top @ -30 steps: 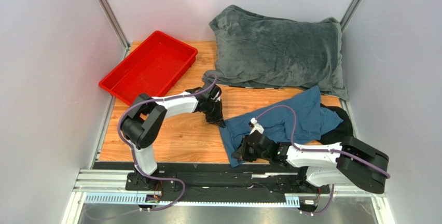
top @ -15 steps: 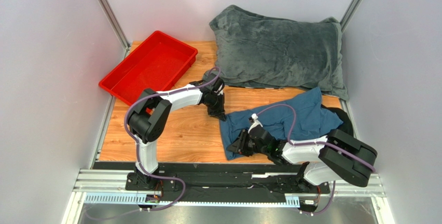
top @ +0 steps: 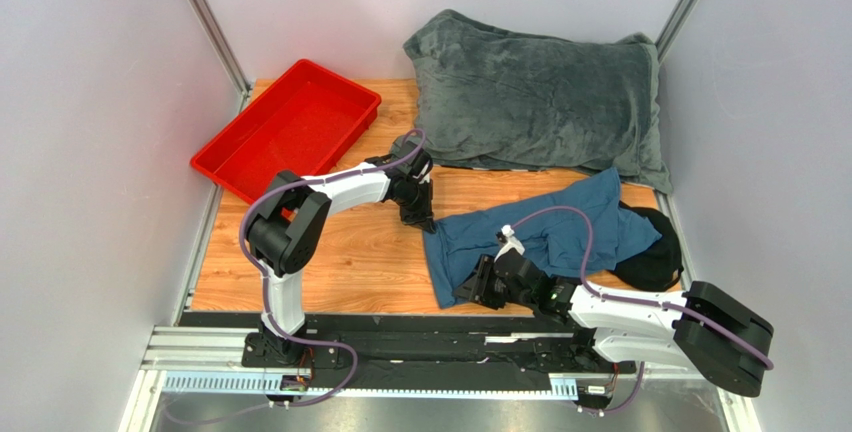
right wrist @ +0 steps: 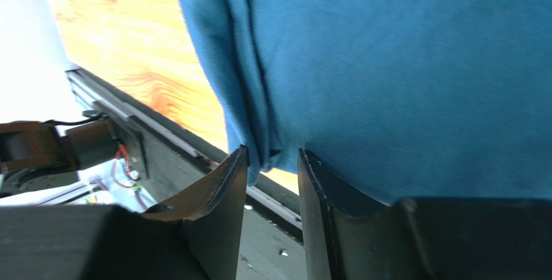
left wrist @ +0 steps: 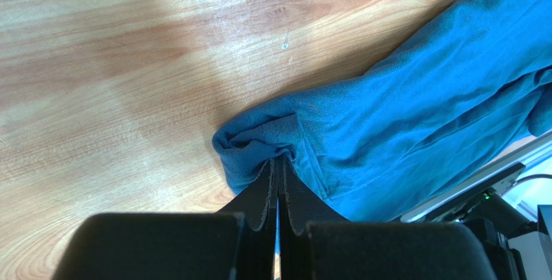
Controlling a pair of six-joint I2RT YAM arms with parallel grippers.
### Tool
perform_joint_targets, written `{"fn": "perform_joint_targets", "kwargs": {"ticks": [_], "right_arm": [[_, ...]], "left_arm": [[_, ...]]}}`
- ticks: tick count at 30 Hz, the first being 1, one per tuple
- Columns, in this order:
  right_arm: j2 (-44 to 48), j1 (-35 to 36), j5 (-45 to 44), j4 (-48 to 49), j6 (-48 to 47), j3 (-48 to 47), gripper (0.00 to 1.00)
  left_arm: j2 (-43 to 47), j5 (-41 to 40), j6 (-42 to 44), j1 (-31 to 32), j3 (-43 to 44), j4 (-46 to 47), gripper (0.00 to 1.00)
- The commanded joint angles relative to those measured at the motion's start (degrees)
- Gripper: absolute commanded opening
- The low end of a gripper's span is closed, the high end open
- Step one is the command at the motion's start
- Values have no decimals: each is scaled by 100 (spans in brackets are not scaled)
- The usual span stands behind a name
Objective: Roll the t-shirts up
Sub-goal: Roll the T-shirt to the center of the board.
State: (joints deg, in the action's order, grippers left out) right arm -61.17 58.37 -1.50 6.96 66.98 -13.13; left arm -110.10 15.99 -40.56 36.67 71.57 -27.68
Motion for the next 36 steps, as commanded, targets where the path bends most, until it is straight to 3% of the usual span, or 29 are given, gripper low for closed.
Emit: {"fn": "perform_joint_targets", "kwargs": {"ticks": [1, 16, 25, 36], "right_arm": [[8, 87, -236, -353, -159, -198, 40], [105, 447, -1098, -1970, -941, -1517, 35], [-659, 570, -941, -1857, -1249, -2054, 29], [-1257, 632, -896, -1733, -1012, -1685, 25]], "left_arm": [[-2, -324, 153, -37, -38, -71, 0], [-11, -333, 180, -37, -47, -88, 0], [-11, -333, 188, -45, -55, -115, 0], [33, -281, 224, -37, -108, -71, 0]]}}
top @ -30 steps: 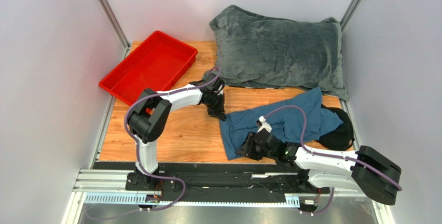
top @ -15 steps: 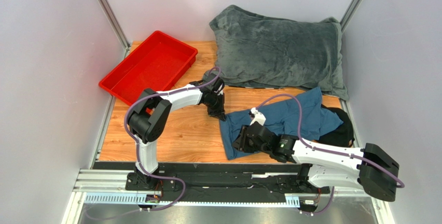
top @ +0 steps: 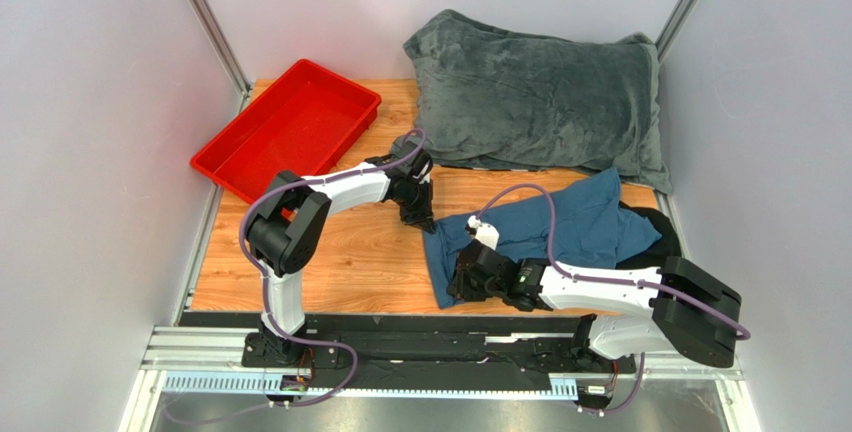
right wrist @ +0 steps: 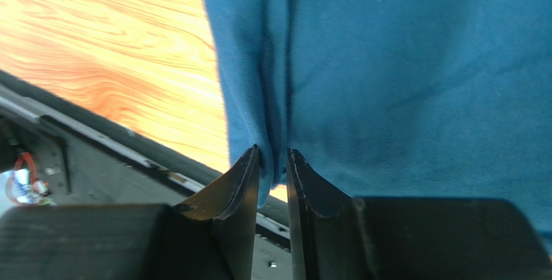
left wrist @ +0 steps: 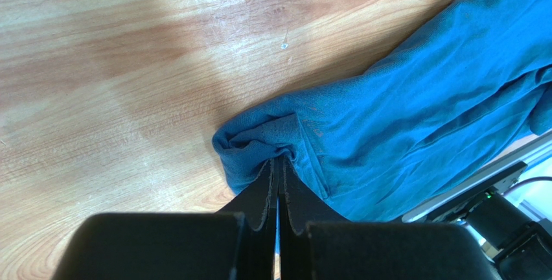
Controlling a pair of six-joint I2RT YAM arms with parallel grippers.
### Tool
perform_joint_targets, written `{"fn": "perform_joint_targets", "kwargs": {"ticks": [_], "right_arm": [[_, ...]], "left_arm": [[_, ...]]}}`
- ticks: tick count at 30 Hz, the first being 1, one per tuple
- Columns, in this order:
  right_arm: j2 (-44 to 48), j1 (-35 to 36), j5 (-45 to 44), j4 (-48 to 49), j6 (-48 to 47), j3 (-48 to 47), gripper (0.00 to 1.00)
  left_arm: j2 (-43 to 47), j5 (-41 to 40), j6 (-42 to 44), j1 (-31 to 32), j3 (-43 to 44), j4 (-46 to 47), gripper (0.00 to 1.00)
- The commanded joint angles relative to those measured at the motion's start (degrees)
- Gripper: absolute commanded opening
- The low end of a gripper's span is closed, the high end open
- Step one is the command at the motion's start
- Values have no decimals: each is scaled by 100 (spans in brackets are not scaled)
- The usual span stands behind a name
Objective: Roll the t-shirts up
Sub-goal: Roll the T-shirt to the center of the board.
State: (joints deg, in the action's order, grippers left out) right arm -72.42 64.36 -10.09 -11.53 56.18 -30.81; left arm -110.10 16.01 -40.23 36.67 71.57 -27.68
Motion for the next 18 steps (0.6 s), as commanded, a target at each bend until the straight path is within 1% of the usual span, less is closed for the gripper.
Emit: {"fn": "perform_joint_targets", "kwargs": {"ticks": [1, 3, 4, 6, 9, 10, 11, 12, 17, 18], "right_arm": [[-175, 33, -29, 133, 77, 92, 22], [-263, 33, -20, 125, 86, 101, 17], [-290, 33, -11, 133, 94, 101, 12], [-368, 42, -20, 142, 121, 128, 9], [-448, 50, 7, 151, 121, 110, 6], [-492, 42, 15, 142, 147, 110, 4], [-509, 42, 16, 151, 139, 119, 4], [-527, 42, 24, 177, 156, 128, 4], [-615, 50, 33, 177, 191, 119, 2], [-624, 42, 42, 169, 200, 119, 2]], "left_arm": [[42, -274, 199, -37, -117, -62, 1], [77, -221, 200, -37, -143, -27, 1], [112, -204, 217, -37, -152, -18, 2], [164, -151, 235, -45, -196, 26, 4], [322, -11, 270, -37, -266, 113, 12], [453, 51, 287, -37, -301, 157, 18], [524, 156, 279, -45, -362, 288, 22], [612, 218, 253, -45, -476, 368, 28], [1245, 586, 217, -168, -837, 667, 40], [1341, 631, 182, -195, -1029, 728, 43]]}}
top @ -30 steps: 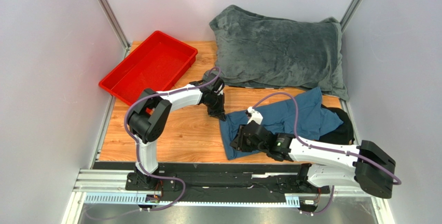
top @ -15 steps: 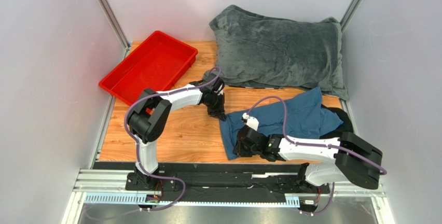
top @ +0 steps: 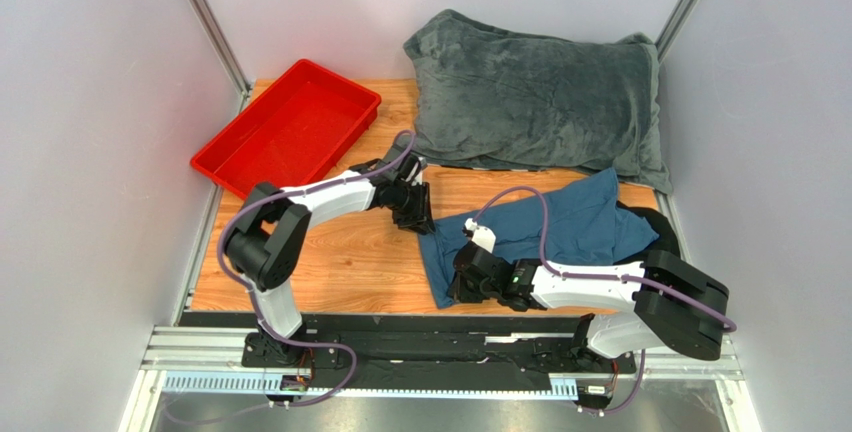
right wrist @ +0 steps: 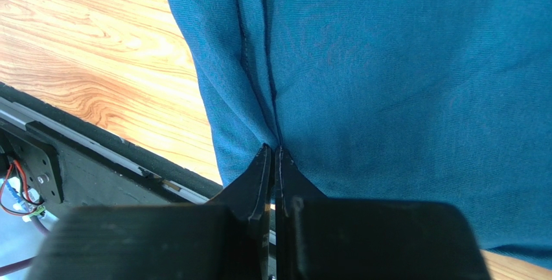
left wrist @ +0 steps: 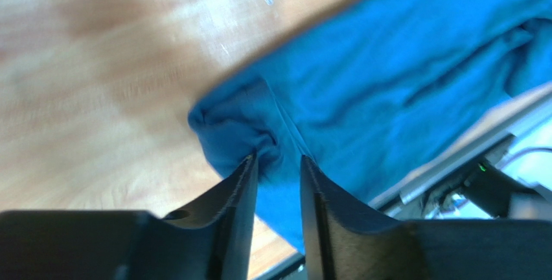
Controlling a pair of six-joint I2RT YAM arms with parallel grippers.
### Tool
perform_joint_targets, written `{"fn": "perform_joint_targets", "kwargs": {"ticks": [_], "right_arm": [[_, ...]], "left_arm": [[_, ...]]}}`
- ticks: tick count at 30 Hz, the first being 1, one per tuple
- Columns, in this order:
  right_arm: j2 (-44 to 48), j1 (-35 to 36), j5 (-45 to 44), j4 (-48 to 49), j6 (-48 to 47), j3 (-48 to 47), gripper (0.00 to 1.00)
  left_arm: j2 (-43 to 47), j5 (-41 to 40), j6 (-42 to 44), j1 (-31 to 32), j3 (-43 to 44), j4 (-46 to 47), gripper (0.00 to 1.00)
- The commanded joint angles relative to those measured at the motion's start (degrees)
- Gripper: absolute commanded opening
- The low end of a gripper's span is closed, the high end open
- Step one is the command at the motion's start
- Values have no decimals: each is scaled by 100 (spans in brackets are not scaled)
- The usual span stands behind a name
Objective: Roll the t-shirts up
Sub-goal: Roll the T-shirt to the center of the board.
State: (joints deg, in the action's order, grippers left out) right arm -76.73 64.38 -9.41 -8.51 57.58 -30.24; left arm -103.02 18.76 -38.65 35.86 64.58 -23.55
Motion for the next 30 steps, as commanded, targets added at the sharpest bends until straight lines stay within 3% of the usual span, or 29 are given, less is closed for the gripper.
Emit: {"fn": "perform_joint_targets", "kwargs": {"ticks": [1, 12, 25, 30], "right_arm": [[-202, 40, -17, -124, 69, 62, 1], [-220, 40, 27, -124, 87, 53, 0], [-228, 40, 9, -116, 95, 62, 0], [-220, 40, 1, -124, 104, 71, 0]], "left_arm": [[826, 400, 16, -175, -410, 351, 44], [1548, 690, -124, -299, -1499, 737, 46], [1013, 1164, -626, -202, -2388, 2581, 51], [749, 1086, -836, -105, -2502, 2838, 50]]}}
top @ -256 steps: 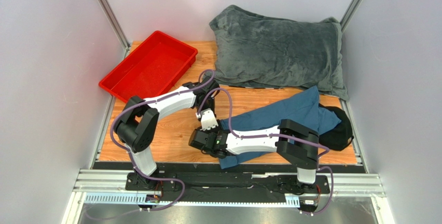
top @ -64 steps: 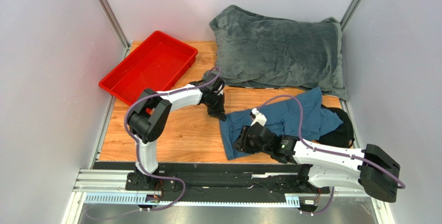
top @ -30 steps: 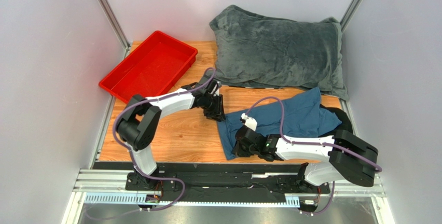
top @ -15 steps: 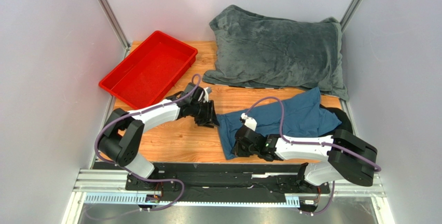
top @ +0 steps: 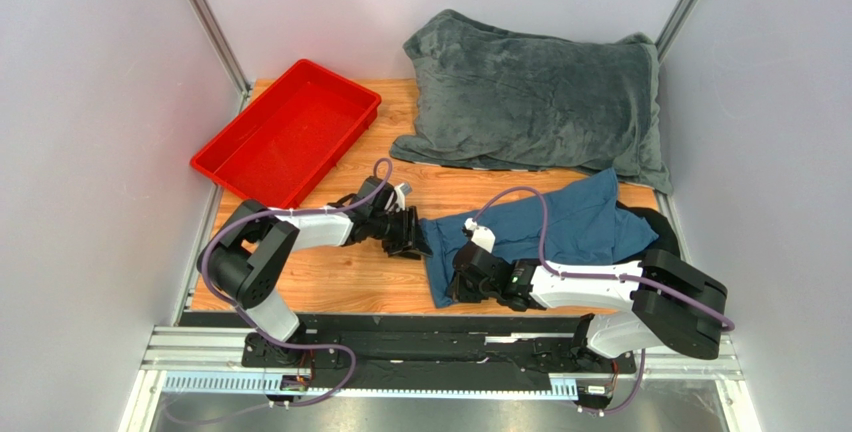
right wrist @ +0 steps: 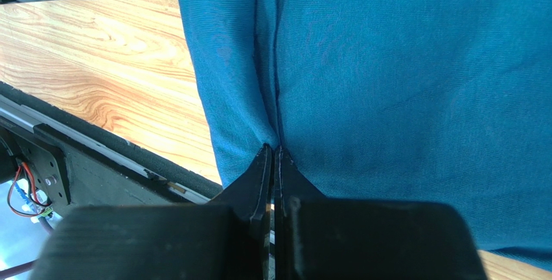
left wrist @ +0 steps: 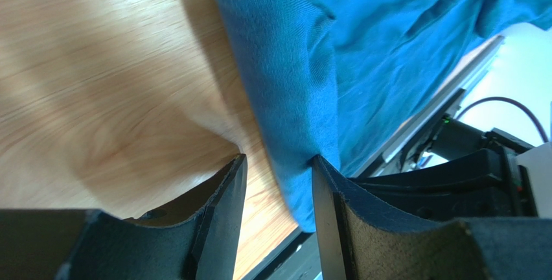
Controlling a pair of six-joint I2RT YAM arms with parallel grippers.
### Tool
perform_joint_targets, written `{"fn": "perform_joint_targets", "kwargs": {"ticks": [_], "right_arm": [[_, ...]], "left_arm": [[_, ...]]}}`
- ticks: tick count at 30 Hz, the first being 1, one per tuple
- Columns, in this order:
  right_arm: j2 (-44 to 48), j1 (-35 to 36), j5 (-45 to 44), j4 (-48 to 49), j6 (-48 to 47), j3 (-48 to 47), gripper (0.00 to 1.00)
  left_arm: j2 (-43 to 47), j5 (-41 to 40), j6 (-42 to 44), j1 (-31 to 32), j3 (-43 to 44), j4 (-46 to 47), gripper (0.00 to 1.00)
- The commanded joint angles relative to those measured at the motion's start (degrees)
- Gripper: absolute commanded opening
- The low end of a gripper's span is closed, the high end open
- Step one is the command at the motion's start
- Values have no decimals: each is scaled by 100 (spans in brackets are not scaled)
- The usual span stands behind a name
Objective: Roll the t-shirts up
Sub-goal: Roll the T-shirt to the center of the board.
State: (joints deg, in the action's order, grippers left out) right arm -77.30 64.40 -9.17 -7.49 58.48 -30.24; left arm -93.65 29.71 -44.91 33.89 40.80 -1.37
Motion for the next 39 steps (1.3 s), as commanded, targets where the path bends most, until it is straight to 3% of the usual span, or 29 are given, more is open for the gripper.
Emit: {"fn": "perform_joint_targets", "kwargs": {"ticks": [1, 16, 20, 23, 26, 32, 39], "right_arm": [[-154, 37, -24, -236, 14, 71, 0], [-57, 37, -94, -262, 32, 62, 0], [56, 46, -111, -262, -20, 79, 0], [162, 107, -251, -455, -91, 10, 6], [346, 352, -734, -1034, -152, -305, 20], [558, 1029, -2175, -2186, -179, -939, 39], [-424, 1812, -3643, -2968, -504, -2160, 43]], "left_arm": [[-189, -114, -229, 100, -151, 655, 50], [-128, -1019, -686, 495, -160, 488, 40], [-14, -1143, -862, 522, -177, 383, 29], [74, -1248, -941, 575, -46, 15, 13], [284, -1485, -1011, 654, 112, -539, 5], [593, -1671, -1187, 724, 341, -1427, 0], [760, -1706, -1390, 777, 411, -2051, 0]]}}
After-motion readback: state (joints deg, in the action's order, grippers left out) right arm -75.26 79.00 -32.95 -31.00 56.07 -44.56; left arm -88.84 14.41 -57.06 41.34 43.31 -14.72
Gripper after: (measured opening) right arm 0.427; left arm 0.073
